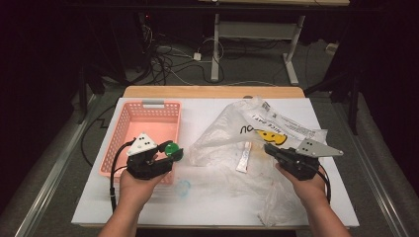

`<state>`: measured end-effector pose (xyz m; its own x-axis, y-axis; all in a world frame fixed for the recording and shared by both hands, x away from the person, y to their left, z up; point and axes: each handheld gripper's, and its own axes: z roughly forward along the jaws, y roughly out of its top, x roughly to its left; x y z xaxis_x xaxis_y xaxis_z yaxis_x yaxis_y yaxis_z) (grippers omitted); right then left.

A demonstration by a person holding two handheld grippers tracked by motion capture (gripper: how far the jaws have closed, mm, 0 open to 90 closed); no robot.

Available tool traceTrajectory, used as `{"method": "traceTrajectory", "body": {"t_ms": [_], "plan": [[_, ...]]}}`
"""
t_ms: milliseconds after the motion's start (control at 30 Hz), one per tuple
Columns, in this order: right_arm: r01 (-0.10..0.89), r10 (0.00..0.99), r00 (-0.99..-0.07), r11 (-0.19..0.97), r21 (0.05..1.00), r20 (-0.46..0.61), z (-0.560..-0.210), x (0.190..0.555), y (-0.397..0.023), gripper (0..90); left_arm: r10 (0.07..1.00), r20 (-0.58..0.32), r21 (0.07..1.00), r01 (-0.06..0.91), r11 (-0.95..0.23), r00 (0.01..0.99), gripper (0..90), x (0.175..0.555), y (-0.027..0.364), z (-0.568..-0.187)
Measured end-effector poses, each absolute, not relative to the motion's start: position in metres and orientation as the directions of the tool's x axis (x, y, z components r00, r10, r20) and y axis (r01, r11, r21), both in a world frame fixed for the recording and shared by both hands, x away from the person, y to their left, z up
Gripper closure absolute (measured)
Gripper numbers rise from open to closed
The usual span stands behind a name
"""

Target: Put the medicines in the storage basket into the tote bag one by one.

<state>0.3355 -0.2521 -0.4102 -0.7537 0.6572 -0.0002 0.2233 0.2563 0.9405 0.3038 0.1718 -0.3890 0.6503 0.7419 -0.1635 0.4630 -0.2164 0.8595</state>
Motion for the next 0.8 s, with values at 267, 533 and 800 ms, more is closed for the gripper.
{"method": "traceTrajectory", "body": {"t_ms": [267, 533, 800], "plan": [[0.224, 0.655, -0.755, 0.257, 0.94, 0.001, -0.41, 0.335, -0.252, 90.0, 0.707, -0.172, 0.862, 0.451, -0.229, 0.687, 50.4, 0.298, 0.158, -0.387], [0.226, 0.655, -0.756, 0.257, 0.94, 0.003, -0.411, 0.335, -0.251, 90.0, 0.682, -0.166, 0.859, 0.444, -0.254, 0.713, 50.4, 0.295, 0.145, -0.39], [0.223, 0.652, -0.758, 0.261, 0.939, -0.001, -0.411, 0.335, -0.25, 90.0, 0.659, -0.167, 0.853, 0.442, -0.276, 0.734, 50.4, 0.293, 0.132, -0.396]]}}
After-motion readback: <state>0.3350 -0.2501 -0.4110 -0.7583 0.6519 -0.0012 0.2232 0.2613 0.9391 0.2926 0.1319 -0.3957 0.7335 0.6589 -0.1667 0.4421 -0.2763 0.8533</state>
